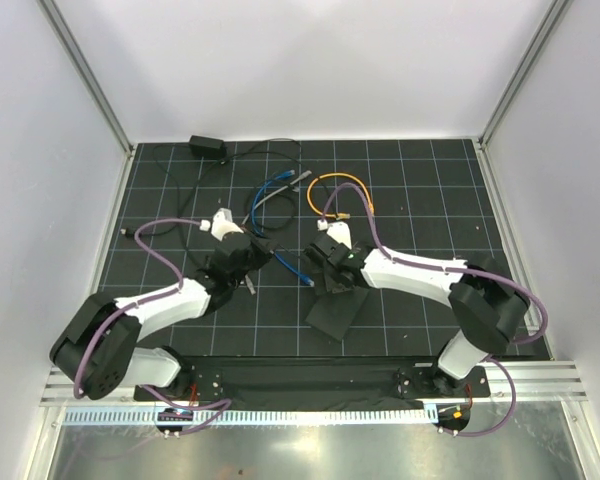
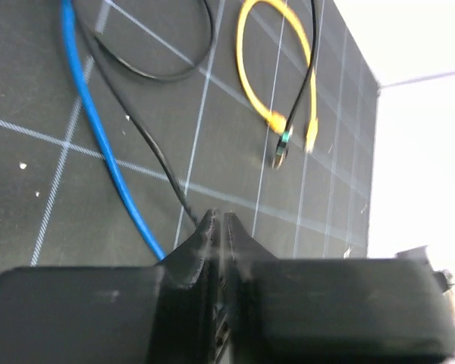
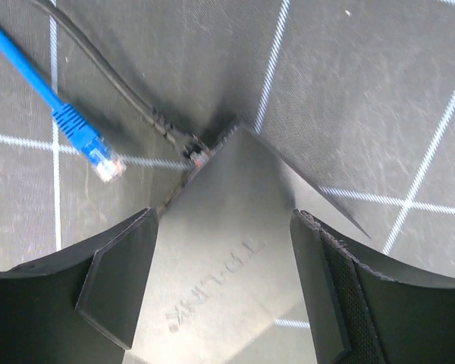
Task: Pull the plug from the switch port
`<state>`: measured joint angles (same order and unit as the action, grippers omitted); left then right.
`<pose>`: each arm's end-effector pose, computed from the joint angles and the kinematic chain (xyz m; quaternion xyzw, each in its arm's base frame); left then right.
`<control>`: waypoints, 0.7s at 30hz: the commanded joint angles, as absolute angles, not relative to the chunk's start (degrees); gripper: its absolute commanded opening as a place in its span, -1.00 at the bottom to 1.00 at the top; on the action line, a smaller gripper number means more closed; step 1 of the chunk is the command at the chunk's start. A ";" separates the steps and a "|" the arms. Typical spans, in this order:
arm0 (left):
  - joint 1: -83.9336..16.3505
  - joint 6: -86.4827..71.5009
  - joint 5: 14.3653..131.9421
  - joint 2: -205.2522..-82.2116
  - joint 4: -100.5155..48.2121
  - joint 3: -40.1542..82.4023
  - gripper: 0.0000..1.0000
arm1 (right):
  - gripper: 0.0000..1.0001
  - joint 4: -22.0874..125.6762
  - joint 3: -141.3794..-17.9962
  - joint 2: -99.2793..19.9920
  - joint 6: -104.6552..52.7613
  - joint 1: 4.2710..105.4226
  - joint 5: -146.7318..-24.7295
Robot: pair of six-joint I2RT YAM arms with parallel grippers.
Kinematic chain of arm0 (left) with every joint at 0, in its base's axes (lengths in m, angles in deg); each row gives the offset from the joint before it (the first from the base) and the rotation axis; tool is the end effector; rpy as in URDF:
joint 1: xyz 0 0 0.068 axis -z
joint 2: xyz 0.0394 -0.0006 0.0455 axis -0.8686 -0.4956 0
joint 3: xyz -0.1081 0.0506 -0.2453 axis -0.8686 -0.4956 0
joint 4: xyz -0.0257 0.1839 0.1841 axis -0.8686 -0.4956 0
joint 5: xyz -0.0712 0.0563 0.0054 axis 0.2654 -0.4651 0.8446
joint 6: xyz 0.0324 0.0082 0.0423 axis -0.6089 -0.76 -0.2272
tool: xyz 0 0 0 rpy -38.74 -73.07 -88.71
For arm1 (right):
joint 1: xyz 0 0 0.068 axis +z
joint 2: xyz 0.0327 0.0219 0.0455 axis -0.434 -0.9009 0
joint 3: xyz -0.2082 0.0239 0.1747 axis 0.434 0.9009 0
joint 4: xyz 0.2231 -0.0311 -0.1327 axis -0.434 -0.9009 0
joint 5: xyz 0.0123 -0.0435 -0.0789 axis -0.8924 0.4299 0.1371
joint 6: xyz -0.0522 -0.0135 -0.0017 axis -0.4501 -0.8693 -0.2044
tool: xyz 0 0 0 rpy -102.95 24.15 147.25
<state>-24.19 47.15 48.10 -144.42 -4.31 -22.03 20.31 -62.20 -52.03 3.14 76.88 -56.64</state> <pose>0.2216 -0.1489 0.1887 -0.2922 0.7763 -0.3482 0.4368 0.2055 0.2345 0.1853 -0.0918 0.9598 0.0003 0.2653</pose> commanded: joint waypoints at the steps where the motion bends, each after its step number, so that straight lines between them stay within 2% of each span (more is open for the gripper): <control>1: -23.38 41.48 52.93 -143.29 -16.82 -17.65 -0.59 | 0.57 15.57 -63.55 -47.07 3.63 76.87 -57.44; 2: -23.29 43.05 55.38 -143.56 -17.70 -17.30 -0.28 | 0.58 15.22 -64.25 -45.85 3.89 76.70 -57.35; 5: -20.93 49.10 56.37 -143.30 -17.71 -18.70 -0.01 | 0.63 13.90 -64.87 -43.83 4.59 76.17 -56.38; 10: -15.30 58.70 56.80 -147.50 -15.00 -19.32 0.01 | 0.66 13.28 -64.79 -41.62 4.68 74.85 -56.73; 16: -14.06 71.69 64.27 -163.93 -4.10 -18.18 -0.05 | 0.66 11.96 -64.00 -38.38 4.33 73.97 -56.03; 21: -13.01 75.94 59.01 -167.64 0.75 -19.67 -0.10 | 0.66 11.08 -62.15 -35.56 4.50 73.45 -55.24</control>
